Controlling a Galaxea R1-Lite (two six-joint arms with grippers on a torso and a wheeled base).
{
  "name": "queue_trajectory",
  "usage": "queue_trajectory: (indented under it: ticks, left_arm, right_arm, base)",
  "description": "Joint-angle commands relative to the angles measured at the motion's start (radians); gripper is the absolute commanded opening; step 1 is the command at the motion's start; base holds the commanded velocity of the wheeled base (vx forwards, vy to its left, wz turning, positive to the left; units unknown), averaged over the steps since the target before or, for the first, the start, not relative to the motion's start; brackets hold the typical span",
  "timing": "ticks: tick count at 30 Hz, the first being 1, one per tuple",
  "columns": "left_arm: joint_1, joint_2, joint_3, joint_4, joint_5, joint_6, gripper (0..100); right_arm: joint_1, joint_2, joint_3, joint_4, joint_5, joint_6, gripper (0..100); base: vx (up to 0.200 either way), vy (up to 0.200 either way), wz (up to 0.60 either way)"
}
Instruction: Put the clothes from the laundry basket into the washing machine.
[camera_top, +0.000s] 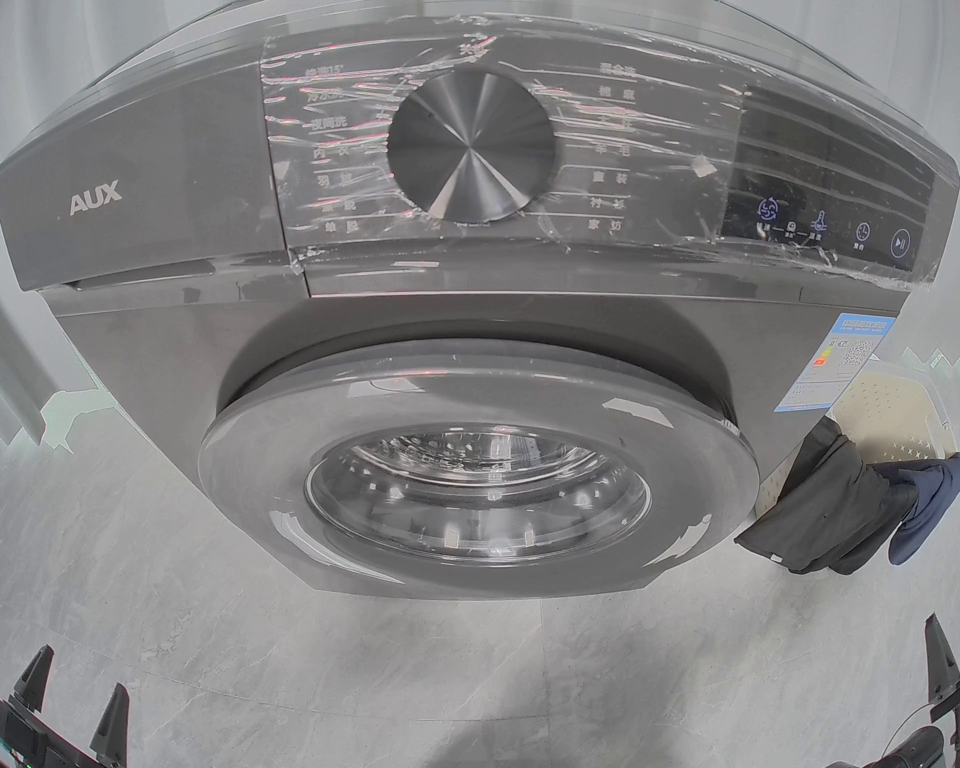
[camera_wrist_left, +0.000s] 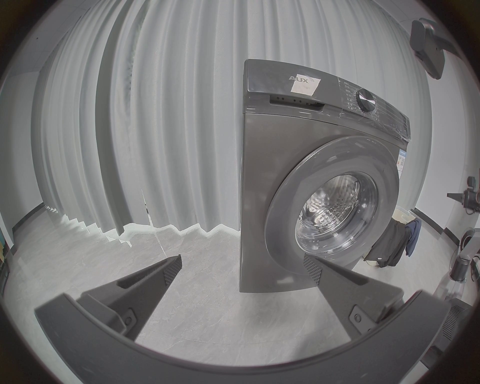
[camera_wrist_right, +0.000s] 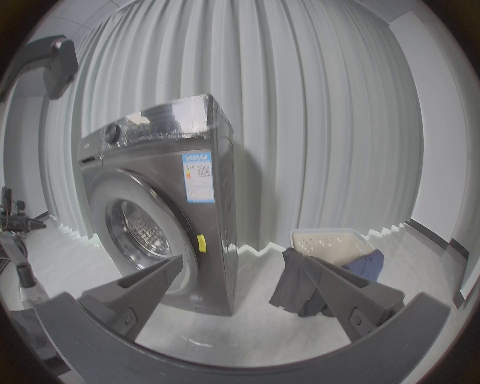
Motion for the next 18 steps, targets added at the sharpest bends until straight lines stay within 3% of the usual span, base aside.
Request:
queue_trajectory:
  ticks: [1,4,7,12,18]
  left_arm:
    - [-0.001,-0.017,0.016,0.001,0.000,0.001,100]
    - [-0.001,-0.017,0.016,0.001,0.000,0.001,100]
    - [0.001,-0.017,0.016,0.001,0.000,0.001,100]
    - [-0.001,-0.017,0.016,0.001,0.000,0.001,100]
    - [0.001,-0.017,0.016,0.001,0.000,0.001,100]
  right_arm:
    - [0.062,0.243,-0.091,-0.036,0.062,0.016,100]
    - [0.151,0.467,-0.117,-0.095,0.096,0.103,100]
    - [0.254,0.643,-0.137,-0.211,0.120,0.155,100]
    - [0.355,0.861,-0.165,-0.380,0.116,0.166,100]
    - [0.404,1.042,-0.211,-0.440,0.114,0.171,100]
  base:
    - [0.000,0.000,0.00]
    - [0.000,0.000,0.00]
    - [0.000,0.000,0.00]
    - [0.000,0.000,0.00]
    - [0.000,0.000,0.00]
